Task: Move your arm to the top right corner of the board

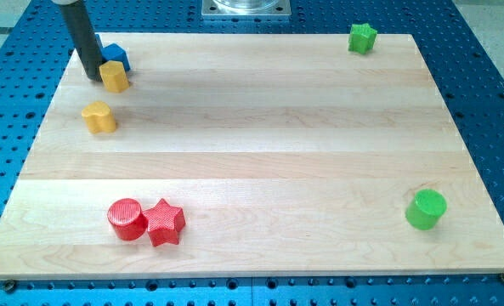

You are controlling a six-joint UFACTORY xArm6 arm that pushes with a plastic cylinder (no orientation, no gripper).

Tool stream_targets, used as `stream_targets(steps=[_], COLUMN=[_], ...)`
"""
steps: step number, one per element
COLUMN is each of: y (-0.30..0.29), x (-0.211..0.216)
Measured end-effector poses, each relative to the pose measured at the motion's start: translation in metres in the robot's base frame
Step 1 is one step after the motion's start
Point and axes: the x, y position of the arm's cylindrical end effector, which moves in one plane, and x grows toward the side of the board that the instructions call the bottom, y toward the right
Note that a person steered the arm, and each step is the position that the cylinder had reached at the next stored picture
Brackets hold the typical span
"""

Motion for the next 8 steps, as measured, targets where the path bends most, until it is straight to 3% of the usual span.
stream_targets(steps=[1,3,4,5,6,8], y=[0.009,0.034,0.061,0.084,0.067,0.307], x=[-0.008,0.072,0.047,0.058,0.082,0.073])
